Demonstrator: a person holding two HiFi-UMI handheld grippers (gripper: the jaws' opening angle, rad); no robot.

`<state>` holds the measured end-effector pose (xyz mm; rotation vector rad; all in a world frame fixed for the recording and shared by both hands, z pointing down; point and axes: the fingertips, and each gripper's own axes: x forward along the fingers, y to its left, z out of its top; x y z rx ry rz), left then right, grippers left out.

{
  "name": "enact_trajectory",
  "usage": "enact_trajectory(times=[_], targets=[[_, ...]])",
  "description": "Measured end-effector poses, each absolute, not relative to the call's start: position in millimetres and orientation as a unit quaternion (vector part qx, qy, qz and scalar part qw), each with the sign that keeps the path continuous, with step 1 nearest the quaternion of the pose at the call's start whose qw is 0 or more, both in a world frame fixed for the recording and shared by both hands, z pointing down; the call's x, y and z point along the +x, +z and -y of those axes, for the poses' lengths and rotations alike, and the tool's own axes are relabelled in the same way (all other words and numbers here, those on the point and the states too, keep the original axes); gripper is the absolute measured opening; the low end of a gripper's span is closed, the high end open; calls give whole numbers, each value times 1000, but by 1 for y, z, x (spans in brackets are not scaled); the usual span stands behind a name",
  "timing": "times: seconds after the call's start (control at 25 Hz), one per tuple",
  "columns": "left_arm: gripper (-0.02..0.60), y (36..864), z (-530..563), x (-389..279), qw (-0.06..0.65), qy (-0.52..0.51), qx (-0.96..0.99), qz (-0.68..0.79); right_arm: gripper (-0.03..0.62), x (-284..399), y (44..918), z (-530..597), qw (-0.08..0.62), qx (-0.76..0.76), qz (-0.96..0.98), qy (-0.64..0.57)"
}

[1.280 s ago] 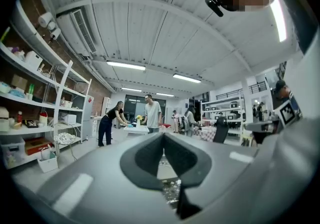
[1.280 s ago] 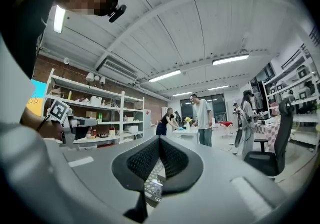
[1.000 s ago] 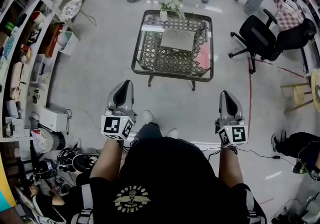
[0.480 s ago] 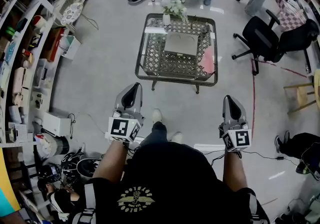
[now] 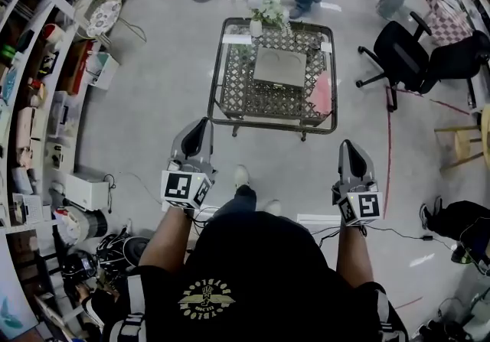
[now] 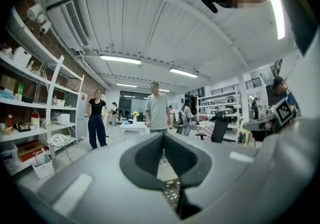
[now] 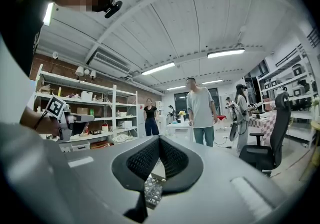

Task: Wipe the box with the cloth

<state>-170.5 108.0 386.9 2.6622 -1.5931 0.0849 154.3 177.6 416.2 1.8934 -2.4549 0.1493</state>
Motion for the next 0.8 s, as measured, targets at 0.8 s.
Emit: enact_trajectory(times=[0.8], targets=[[0, 387, 18, -192, 33, 23, 872, 487, 8, 114, 411, -60, 28, 622, 781, 52]])
